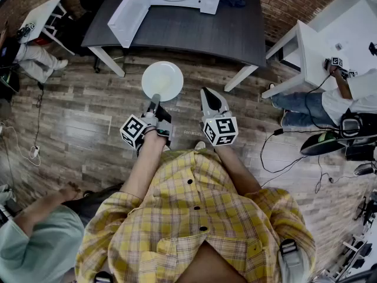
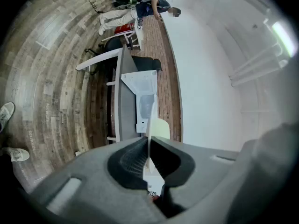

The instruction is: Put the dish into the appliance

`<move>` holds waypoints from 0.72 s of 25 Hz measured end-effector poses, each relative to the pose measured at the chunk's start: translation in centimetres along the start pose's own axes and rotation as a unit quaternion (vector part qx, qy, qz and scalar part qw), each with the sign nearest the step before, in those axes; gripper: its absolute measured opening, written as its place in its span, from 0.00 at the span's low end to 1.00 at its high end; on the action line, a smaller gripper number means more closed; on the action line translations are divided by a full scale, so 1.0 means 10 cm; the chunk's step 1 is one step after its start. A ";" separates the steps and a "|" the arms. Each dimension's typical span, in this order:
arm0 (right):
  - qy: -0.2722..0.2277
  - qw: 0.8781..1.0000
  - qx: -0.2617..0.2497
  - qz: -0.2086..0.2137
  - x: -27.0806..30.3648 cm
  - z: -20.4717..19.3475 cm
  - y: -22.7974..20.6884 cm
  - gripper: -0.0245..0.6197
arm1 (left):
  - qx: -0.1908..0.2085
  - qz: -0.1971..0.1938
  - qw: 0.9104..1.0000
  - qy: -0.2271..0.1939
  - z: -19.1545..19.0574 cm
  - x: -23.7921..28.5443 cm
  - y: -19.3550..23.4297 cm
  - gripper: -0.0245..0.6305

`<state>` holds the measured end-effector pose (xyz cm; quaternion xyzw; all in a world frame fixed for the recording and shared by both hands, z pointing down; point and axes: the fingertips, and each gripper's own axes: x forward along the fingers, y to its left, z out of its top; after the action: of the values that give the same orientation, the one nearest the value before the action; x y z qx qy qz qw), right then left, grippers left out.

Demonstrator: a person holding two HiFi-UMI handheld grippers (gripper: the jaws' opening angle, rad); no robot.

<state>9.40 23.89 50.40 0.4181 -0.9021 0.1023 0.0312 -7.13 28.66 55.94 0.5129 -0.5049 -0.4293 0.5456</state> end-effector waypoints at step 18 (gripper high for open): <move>-0.002 1.000 -0.001 0.025 -0.03 -0.03 -0.22 0.05 | 0.002 0.033 0.999 -0.020 -0.26 0.03 0.10 0.05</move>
<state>11.25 22.84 51.01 0.3957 -0.9124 0.1007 0.0271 -4.57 28.79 57.09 0.4884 -0.5336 -0.4200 0.5481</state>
